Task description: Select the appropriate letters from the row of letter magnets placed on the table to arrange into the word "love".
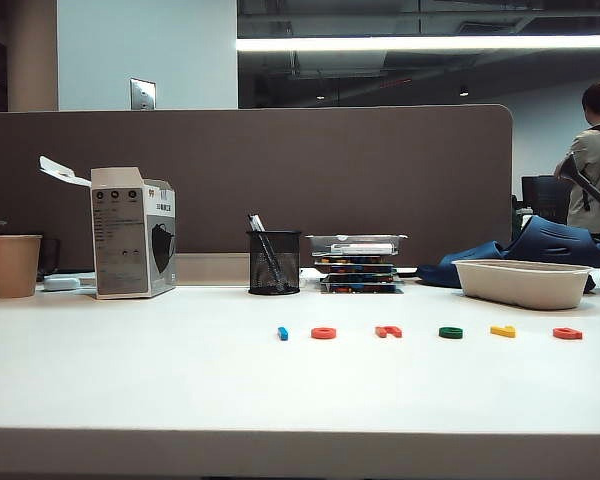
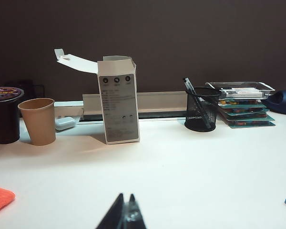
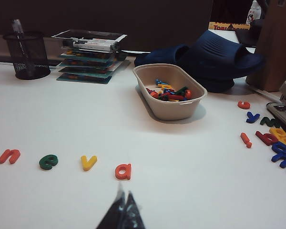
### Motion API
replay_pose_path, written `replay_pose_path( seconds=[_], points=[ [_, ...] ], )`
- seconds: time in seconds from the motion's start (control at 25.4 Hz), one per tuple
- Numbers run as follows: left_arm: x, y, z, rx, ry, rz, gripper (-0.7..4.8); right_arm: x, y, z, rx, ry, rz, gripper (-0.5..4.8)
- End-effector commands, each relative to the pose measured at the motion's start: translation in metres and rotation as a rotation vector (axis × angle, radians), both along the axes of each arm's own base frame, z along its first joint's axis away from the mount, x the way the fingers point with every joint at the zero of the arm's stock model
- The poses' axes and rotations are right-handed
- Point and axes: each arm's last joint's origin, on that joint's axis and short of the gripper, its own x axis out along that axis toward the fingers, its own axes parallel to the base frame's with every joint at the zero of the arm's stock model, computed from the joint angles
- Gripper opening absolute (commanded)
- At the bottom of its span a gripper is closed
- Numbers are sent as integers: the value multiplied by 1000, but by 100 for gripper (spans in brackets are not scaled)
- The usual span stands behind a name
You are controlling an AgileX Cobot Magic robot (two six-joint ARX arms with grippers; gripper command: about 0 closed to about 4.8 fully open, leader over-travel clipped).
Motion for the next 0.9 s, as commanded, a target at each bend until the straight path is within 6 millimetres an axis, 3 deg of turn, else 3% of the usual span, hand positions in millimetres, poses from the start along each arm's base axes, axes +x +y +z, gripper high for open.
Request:
replay_pose_path(
  seconds=[0.04,0.51,0.75,0.9],
  points=[
    [0,0,3,6,-16,6,-5,0,0,0,-3,-14,-1,-1],
    [-3,0,15,-13,-92,-21,-6,0,0,0,-2,-14,-1,-1],
    [-20,-2,57,-42,-48,-143,-6,0,0,1,-2,-18,0,-1],
    [-50,-1,107,-95,-11,-167,-6,0,0,4,7,-44,0,-1]
  ],
)
